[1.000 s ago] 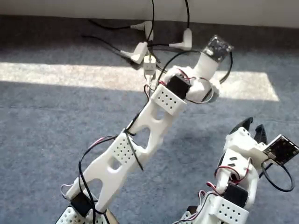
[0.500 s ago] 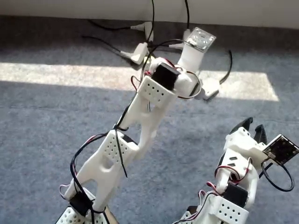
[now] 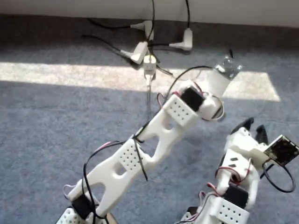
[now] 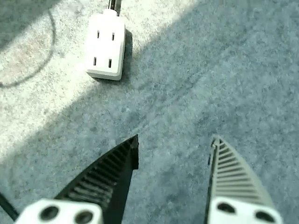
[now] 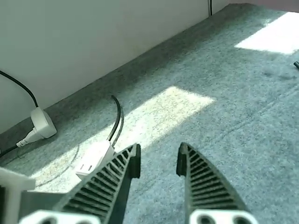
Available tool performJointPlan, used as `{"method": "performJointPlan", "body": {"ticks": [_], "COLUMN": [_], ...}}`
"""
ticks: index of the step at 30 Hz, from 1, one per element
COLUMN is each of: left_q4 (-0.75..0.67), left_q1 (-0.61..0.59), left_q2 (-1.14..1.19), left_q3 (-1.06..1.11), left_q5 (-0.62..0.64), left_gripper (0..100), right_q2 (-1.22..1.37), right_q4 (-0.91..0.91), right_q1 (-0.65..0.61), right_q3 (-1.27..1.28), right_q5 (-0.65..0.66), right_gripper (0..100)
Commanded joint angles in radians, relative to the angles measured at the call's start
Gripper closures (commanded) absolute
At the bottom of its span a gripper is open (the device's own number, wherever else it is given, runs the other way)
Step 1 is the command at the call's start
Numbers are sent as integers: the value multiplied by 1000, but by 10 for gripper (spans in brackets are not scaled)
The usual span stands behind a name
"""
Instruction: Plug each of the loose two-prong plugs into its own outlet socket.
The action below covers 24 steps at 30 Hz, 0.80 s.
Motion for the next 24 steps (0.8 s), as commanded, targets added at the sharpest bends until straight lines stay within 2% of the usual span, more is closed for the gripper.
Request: {"method": "performJointPlan", "body": {"ticks": [1, 3, 6, 11, 15, 18, 22, 24], "left_q4": [-206, -258, -342, -454, -471, -440, -232, -114], "left_q1": [-42, -42, -25, 2, -1, 21, 61, 73], "left_q2": [42, 67, 91, 156, 194, 193, 101, 15], "left_q3": [-30, -30, -30, -28, -28, -30, -31, -31], "left_q5": [3, 2, -11, -181, -150, -166, -241, -238], "left_gripper": [755, 757, 811, 867, 867, 870, 870, 870], "right_q2": [-19, -19, -21, -22, -22, -24, -25, -19], "right_q4": [4, 4, 4, 4, 4, 4, 4, 4], "right_q1": [-21, -41, -47, -47, -47, -47, -39, -39], "right_q3": [136, 136, 137, 137, 137, 137, 136, 133], "right_q5": [14, 14, 15, 15, 15, 15, 15, 15], "right_gripper": [860, 860, 860, 860, 860, 860, 860, 860]}}
